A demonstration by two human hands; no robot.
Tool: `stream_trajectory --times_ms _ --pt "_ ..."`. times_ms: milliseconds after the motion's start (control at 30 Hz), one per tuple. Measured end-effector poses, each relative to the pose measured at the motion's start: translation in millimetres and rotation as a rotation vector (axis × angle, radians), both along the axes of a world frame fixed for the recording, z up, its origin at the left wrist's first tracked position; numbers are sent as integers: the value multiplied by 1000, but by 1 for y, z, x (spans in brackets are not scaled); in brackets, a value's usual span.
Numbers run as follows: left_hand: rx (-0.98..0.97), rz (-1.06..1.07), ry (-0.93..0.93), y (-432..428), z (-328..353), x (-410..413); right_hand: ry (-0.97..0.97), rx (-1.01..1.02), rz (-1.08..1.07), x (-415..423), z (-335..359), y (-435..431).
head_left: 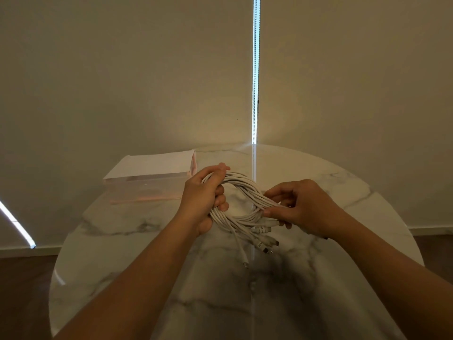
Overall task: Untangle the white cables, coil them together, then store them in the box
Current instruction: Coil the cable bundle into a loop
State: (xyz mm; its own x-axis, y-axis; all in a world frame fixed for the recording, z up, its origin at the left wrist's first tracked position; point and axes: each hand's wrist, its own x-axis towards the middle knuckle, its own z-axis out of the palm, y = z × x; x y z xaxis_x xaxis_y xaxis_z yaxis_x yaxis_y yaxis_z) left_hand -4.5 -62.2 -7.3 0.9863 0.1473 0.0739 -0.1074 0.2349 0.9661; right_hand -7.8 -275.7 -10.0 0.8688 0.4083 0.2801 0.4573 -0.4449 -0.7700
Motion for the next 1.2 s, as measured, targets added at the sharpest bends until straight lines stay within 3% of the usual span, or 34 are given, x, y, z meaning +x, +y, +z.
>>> stream_trajectory --times_ms 200,400,767,933,1100,1200 --pt "-76 -1 42 1 -1 3 -328 -309 4 6 -5 -11" --pt "-256 -5 101 -1 -3 4 -540 -253 -4 9 -17 -6" --pt "-402 63 117 -2 -6 7 -409 -212 -19 4 -47 5" --pt "-256 73 65 4 -10 4 -282 -446 66 9 -37 -7" --pt "-143 30 42 4 -11 3 -76 -370 139 6 -10 -11" --pt "-60 -73 53 2 -7 1 165 -256 214 5 11 -10"
